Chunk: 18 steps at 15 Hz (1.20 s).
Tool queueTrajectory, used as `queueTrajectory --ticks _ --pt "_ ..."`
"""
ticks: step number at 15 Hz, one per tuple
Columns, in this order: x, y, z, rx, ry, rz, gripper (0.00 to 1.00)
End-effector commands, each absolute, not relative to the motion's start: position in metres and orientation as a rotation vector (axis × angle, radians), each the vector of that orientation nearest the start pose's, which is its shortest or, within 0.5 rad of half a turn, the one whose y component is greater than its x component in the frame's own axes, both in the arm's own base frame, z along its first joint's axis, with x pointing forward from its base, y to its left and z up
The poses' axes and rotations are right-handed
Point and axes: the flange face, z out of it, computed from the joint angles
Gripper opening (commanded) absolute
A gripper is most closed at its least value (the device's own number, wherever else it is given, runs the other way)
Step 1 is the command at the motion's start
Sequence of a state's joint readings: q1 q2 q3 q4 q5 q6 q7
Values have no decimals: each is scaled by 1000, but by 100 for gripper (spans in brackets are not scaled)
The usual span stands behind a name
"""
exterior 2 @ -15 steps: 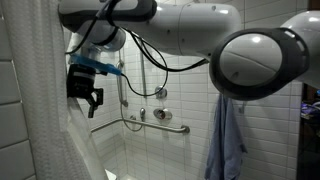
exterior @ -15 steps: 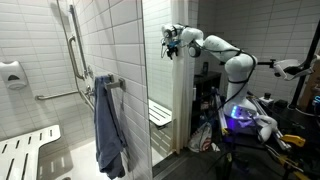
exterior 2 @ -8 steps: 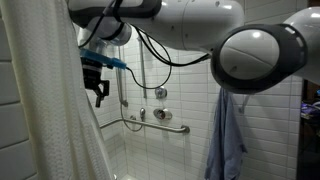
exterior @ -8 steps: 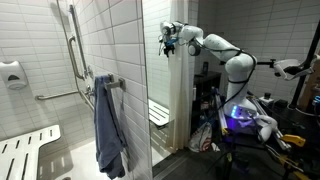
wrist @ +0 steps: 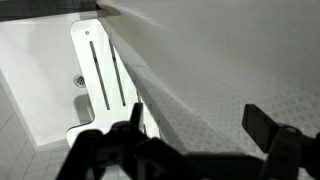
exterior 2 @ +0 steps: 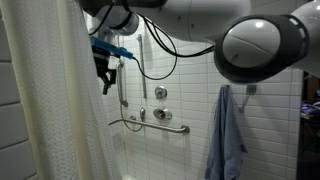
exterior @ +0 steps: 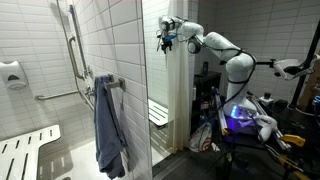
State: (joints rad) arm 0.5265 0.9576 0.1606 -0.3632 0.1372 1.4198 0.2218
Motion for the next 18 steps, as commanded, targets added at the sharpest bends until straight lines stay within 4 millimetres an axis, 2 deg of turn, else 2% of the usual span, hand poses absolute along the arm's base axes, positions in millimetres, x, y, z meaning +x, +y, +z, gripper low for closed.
queueTrajectory --ticks 1,10,14,16,18 --pt "618 417 557 -2820 -559 -35 100" --pt "608 381 609 -2882 -391 -54 100" --pt "608 353 633 -2973 -150 -100 100" --pt "610 336 640 -3024 -24 -112 100" --pt "610 330 638 -3070 23 -117 100"
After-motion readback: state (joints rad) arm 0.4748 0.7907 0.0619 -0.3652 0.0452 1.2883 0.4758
